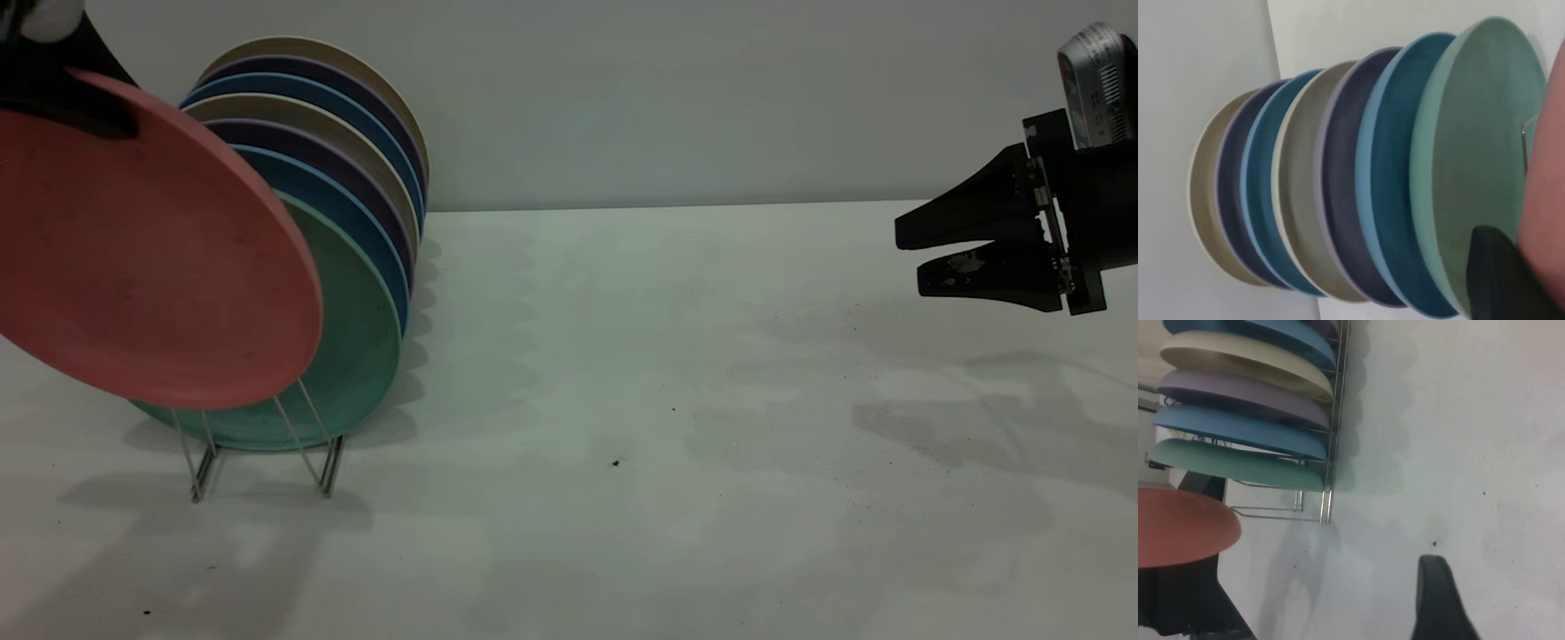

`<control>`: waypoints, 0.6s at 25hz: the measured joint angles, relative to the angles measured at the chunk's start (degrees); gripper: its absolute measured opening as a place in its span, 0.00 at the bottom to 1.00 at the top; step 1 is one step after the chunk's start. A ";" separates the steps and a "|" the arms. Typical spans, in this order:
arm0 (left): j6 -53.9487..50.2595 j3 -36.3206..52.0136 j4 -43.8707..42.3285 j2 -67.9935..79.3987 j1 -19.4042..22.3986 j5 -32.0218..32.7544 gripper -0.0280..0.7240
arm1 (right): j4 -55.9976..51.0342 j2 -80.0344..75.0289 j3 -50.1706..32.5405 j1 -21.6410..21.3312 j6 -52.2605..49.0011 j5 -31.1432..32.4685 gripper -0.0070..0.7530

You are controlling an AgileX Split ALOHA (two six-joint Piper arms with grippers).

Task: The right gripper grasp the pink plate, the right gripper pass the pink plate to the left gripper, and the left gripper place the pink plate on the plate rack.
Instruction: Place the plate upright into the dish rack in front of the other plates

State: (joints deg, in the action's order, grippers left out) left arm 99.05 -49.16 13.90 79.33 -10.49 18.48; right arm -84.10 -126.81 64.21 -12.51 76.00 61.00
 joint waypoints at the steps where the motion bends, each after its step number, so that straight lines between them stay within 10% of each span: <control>1: 0.00 0.07 0.04 0.00 0.00 -0.32 0.15 | 0.00 0.00 0.00 0.00 0.00 0.00 0.63; 15: -0.92 0.18 0.27 -2.33 -0.19 -1.52 0.15 | 0.00 0.00 0.00 0.00 0.00 0.00 0.63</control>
State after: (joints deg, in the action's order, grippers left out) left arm 98.13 -48.98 14.18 77.00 -10.68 16.96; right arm -84.10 -126.81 64.21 -12.51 76.00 61.00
